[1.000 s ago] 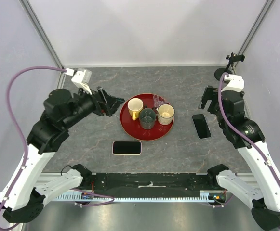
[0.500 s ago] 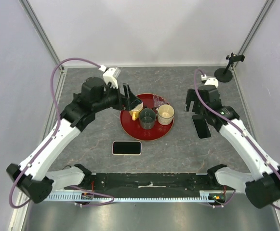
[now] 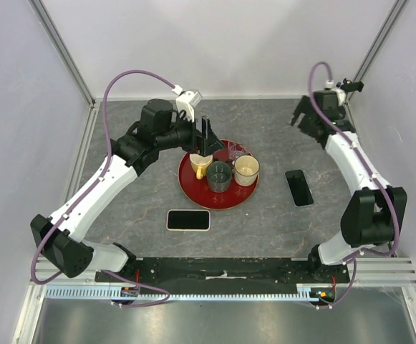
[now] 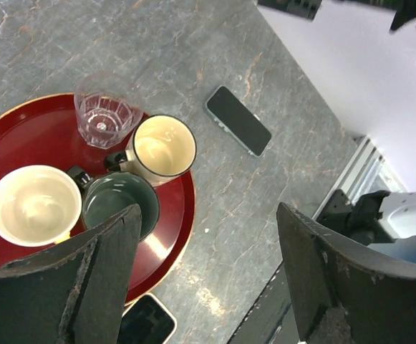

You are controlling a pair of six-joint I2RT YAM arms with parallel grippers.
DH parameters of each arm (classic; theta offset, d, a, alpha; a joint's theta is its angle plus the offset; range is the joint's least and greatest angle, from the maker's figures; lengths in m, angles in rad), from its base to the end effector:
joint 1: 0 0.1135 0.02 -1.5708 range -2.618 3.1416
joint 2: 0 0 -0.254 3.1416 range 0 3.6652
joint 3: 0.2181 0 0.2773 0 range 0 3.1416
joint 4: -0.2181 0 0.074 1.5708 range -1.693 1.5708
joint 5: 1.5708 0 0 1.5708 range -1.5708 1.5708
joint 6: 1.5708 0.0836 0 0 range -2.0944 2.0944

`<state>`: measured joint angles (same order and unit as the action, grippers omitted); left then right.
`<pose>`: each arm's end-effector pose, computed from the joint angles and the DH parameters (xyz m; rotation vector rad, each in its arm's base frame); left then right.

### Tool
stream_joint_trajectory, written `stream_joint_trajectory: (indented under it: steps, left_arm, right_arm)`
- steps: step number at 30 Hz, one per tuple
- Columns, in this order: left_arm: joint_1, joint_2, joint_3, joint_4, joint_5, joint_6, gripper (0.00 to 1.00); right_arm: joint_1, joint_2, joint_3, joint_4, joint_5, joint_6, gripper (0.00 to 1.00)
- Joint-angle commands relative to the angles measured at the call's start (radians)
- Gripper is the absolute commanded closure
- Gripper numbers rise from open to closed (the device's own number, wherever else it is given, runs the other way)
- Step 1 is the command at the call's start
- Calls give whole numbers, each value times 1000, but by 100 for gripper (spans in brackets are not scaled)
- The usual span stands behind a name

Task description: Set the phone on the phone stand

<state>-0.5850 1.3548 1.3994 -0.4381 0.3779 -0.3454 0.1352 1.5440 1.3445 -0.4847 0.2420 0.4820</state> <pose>0.2943 -0.2319 0.3754 0.5049 2.0041 -0.9643 0.4096 0.0355 0.2745 0.5112 2.1729 0.0632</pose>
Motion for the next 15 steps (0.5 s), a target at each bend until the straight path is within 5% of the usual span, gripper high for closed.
stream_joint_trajectory:
  steps: [1, 5, 15]
  left_arm:
    - [2, -19, -55, 15, 12, 112, 18]
    - [8, -55, -109, 51, 74, 86, 19]
    - [10, -72, -186, 211, 323, -63, 19]
  right_arm:
    - [-220, 31, -10, 228, -197, 148, 2]
    - [-373, 80, -54, 477, -352, 304, 2]
    - [-462, 356, 142, 735, -264, 518, 2]
